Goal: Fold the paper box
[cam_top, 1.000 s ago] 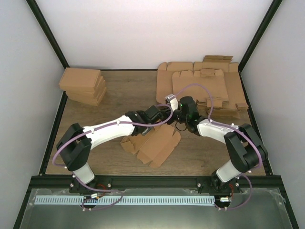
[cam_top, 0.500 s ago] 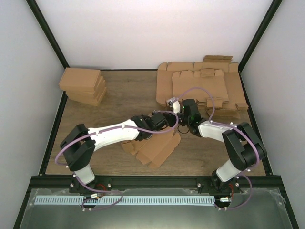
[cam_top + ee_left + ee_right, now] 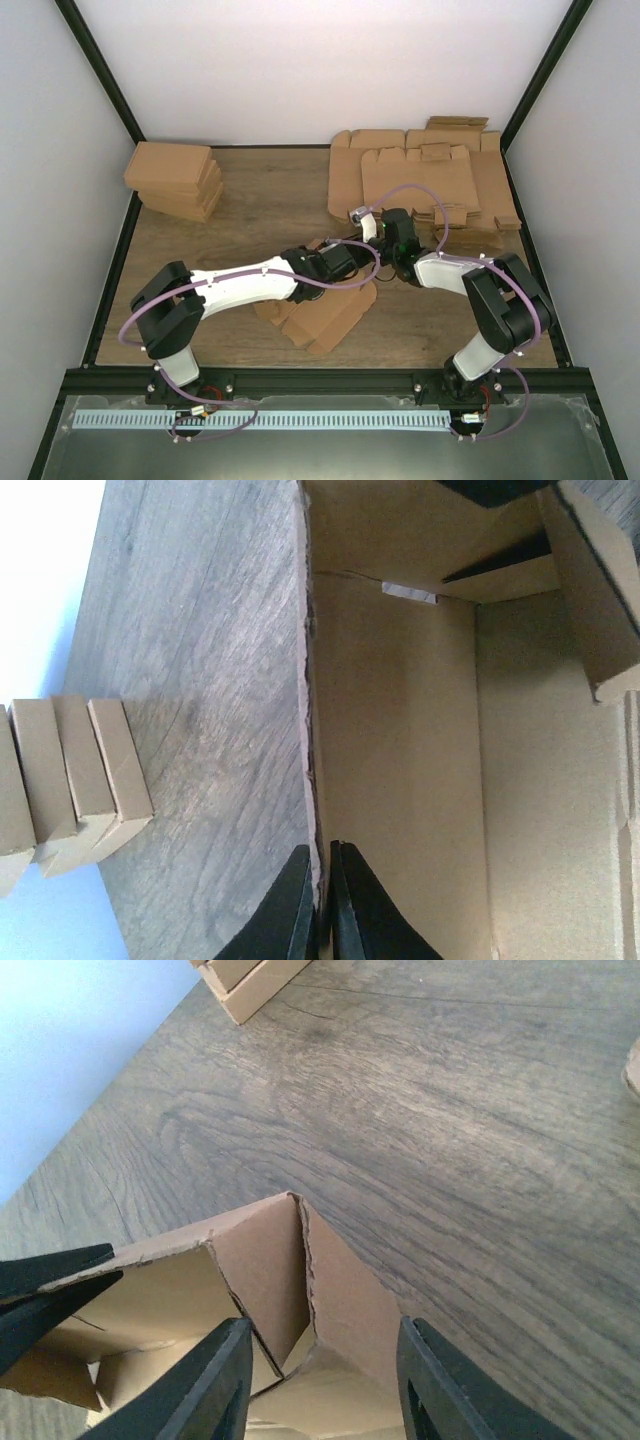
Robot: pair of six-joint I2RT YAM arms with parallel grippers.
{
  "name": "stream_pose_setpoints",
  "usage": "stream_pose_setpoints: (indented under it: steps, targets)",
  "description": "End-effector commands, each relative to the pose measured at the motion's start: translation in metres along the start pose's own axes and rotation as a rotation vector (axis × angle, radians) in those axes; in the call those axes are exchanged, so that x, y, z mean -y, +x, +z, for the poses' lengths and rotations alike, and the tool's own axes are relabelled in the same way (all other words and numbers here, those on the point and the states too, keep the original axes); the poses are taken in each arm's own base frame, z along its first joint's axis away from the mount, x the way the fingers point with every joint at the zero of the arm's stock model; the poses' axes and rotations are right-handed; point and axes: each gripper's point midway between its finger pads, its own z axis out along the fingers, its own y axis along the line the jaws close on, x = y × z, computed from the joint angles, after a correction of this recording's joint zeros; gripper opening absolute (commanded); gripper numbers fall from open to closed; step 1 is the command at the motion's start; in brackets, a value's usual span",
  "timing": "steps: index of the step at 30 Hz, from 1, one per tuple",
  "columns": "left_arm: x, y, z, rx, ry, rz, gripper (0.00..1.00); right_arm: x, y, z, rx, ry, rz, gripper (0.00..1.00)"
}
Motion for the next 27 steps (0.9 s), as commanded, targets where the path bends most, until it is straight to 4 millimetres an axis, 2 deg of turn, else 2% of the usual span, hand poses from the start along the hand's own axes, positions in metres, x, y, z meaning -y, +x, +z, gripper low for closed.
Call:
stream_pose_setpoints:
  steps: [1,9,19,27]
  targets:
    - [0.005,0.002,0.001,-0.009,-0.018,0.04,0.06,-0.002,-0.003,-0.002,0.009,-0.011,-0.004,0.44]
    - [0.006,0.003,0.0,-0.014,-0.056,0.071,0.06,-0.002,0.009,-0.01,-0.01,0.008,0.023,0.4]
    - [0.014,0.001,-0.003,-0.003,-0.077,0.108,0.08,-0.01,-0.002,-0.022,0.061,0.0,0.045,0.41]
    - [0.024,0.001,-0.003,-0.008,-0.097,0.137,0.11,-0.01,-0.002,-0.021,0.066,-0.006,0.058,0.41]
